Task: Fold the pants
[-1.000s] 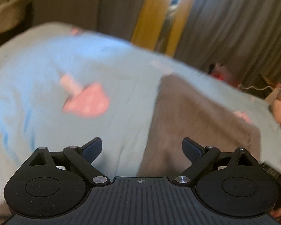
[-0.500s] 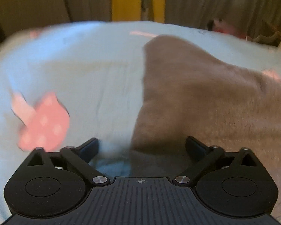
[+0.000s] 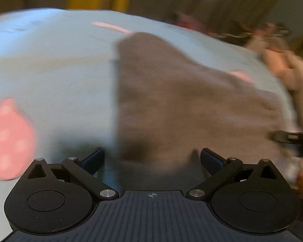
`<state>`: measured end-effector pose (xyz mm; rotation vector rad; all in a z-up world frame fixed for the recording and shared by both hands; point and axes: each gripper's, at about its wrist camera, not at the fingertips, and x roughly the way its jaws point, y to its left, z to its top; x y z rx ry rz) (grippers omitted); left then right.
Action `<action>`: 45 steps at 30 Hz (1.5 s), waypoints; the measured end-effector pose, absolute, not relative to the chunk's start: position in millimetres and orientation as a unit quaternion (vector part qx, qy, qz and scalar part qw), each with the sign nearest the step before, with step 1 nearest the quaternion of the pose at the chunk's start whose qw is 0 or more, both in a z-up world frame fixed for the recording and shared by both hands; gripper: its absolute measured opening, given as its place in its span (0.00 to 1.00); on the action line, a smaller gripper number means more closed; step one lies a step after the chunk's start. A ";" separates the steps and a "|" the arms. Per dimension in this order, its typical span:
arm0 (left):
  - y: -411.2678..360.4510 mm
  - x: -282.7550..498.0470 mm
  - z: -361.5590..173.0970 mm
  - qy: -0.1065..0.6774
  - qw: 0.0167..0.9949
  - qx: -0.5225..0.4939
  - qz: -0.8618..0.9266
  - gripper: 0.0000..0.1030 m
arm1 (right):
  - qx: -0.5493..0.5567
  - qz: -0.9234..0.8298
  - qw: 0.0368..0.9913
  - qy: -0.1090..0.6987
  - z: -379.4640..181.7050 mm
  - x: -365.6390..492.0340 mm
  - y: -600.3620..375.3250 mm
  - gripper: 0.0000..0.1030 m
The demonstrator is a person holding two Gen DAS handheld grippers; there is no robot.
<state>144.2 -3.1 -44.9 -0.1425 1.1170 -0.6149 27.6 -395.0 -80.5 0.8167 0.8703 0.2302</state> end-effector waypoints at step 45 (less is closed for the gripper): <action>-7.7 146.0 -10.5 0.507 0.843 -0.054 -0.169 0.91 | 0.183 -0.004 0.925 0.334 -8.5 80.7 -363.1 0.94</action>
